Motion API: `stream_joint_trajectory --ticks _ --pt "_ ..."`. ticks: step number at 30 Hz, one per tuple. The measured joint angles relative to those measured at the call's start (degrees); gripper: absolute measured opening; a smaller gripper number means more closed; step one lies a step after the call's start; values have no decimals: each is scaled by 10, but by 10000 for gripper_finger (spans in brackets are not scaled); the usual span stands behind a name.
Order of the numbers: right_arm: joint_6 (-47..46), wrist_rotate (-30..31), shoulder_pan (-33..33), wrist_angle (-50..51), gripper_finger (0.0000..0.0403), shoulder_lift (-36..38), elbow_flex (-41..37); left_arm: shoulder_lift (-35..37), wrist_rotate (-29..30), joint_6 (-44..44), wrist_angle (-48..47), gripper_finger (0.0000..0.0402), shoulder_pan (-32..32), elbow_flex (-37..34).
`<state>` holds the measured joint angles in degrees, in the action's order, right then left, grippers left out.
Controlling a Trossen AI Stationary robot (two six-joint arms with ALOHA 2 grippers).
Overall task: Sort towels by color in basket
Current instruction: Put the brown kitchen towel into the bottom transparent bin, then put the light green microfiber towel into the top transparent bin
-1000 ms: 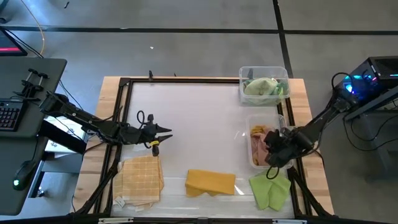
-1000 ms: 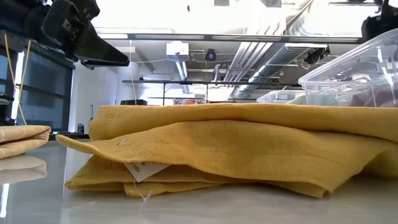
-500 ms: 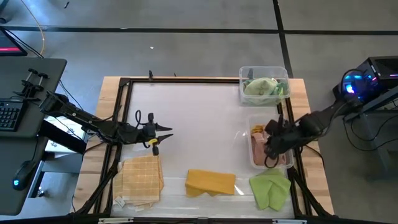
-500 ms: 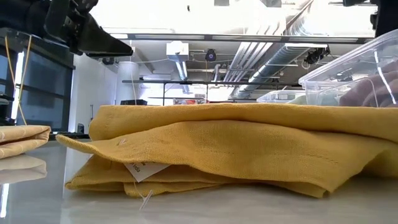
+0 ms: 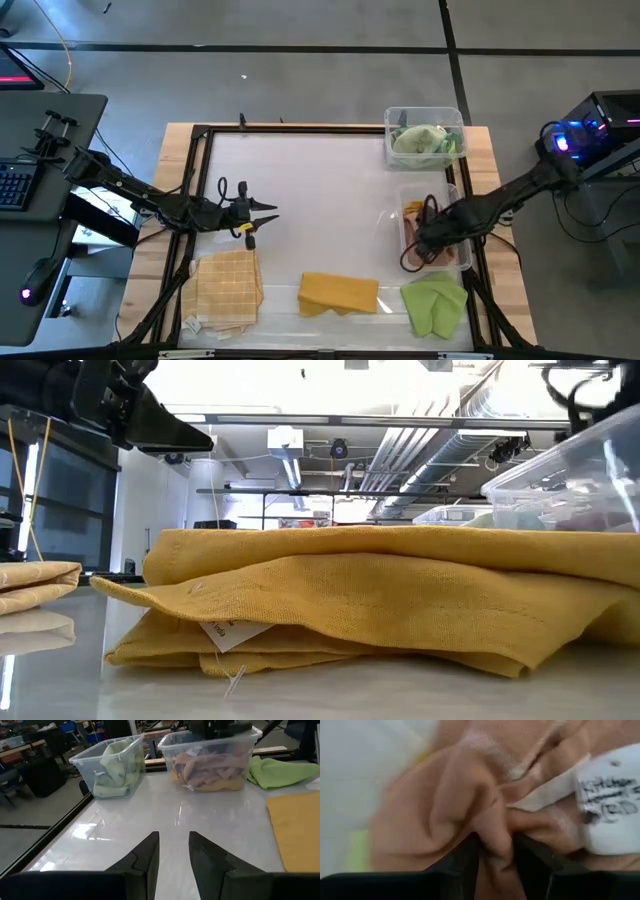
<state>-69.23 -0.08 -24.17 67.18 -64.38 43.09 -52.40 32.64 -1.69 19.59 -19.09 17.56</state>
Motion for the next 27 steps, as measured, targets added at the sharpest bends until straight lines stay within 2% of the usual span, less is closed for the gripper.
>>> stream_joint_trajectory --ticks 4,6,9,15,18,22,27 --pt "37 0 20 3 118 -26 -14 0 0 0 0 94 0 0" --pt "32 27 26 37 118 -30 5 0 0 0 1 94 0 0" --pt "32 68 28 97 119 -20 59 0 0 0 1 94 0 0" --pt "17 99 19 154 119 -16 201 0 0 0 1 94 0 0" --pt "25 141 4 114 119 -23 259 0 0 5 1 94 0 0" --pt "97 174 4 34 119 -50 297 0 0 10 3 94 0 0" --pt "175 219 60 -4 119 -104 312 0 0 9 8 94 0 0"
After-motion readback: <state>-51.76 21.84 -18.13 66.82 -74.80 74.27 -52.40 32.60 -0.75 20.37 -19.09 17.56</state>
